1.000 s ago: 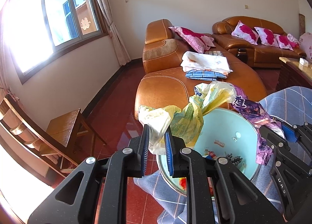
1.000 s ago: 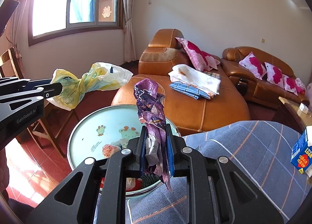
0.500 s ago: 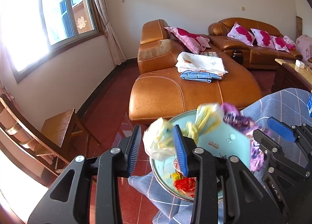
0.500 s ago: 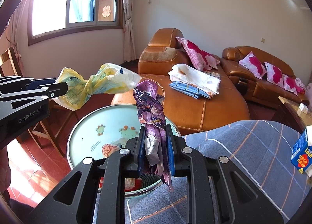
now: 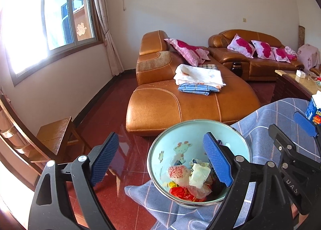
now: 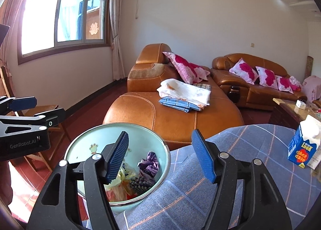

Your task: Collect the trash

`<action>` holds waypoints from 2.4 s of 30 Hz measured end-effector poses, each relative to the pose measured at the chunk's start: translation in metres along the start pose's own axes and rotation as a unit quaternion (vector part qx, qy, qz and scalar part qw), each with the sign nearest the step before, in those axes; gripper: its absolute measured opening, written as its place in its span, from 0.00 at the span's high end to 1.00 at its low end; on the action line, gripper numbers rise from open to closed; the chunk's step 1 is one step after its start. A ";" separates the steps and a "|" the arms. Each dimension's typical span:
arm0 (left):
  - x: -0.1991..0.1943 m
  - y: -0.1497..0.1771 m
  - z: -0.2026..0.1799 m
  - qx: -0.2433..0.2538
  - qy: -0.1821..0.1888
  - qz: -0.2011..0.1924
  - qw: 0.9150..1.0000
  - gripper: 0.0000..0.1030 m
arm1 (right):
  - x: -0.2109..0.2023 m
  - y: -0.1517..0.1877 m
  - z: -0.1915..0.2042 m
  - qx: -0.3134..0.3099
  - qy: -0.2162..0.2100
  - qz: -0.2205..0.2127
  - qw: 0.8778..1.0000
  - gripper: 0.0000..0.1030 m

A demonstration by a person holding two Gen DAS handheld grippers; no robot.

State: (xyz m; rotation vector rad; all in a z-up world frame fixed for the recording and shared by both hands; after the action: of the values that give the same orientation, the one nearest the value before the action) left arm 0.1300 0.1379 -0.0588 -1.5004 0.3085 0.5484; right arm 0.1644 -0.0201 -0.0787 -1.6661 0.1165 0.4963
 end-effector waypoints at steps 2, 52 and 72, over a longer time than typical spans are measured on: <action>-0.005 -0.004 -0.008 0.013 0.010 -0.011 1.000 0.13 | -0.008 -0.001 -0.009 0.010 0.025 -0.010 1.000 0.33; -0.018 -0.001 -0.036 0.018 0.067 -0.020 0.997 0.07 | -0.049 0.017 -0.065 0.051 0.140 -0.025 0.988 0.17; -0.011 0.003 -0.038 0.018 0.069 -0.002 0.997 0.06 | -0.049 0.015 -0.064 0.051 0.141 -0.026 0.988 0.12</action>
State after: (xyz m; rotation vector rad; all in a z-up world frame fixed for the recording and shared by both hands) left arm 0.1245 0.0986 -0.0582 -1.5073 0.4208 0.4341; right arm 0.1314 -0.0943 -0.0693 -1.6269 0.3015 0.2087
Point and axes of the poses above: each gripper's, at about its wrist camera, not at the fingertips, and x roughly the way its jaws point, z to its left, y to its underside, the point moved 6 cm from there along x, roughly the way its jaws point, and after that the axes turned 9 degrees about y, right-handed, at the moved point
